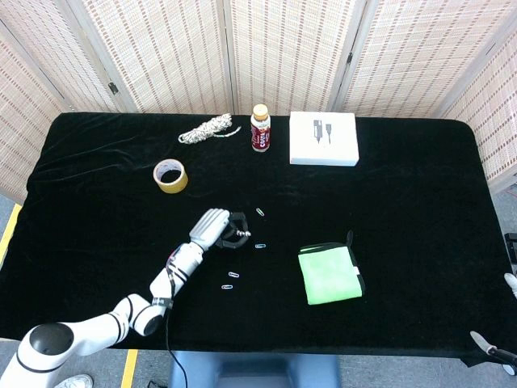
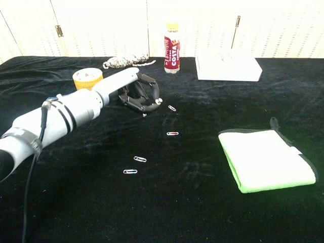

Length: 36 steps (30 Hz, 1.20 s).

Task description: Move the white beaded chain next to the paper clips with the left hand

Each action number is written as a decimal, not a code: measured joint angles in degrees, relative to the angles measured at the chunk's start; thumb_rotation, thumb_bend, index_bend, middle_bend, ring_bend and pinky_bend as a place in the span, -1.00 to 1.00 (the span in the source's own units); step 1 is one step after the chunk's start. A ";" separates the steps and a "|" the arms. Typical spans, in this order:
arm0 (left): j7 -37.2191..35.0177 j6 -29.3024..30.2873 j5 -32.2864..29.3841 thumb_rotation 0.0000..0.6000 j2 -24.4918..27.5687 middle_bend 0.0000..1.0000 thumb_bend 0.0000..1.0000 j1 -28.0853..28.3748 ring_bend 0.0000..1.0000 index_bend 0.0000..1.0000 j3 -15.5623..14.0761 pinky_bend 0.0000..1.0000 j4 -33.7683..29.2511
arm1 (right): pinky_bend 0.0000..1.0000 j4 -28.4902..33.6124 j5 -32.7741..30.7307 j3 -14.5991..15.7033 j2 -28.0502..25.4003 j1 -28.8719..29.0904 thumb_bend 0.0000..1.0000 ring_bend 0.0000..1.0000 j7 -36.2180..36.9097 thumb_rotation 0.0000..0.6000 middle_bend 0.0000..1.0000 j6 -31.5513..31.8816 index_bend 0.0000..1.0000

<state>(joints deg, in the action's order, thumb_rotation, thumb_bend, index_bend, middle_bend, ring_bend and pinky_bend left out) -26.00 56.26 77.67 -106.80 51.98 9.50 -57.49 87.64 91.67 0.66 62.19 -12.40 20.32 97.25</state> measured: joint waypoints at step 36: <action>20.63 17.91 2.27 1.00 -1.10 1.00 0.03 -18.79 1.00 0.77 -4.58 1.00 -20.19 | -1.00 -10.76 11.74 3.54 3.65 -8.63 -0.98 -1.00 6.13 1.00 -1.00 23.71 -1.00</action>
<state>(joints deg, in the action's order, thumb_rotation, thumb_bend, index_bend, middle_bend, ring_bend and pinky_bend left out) -5.37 74.17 79.93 -107.90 33.20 4.91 -77.68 76.88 103.41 4.20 65.85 -21.03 26.45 120.95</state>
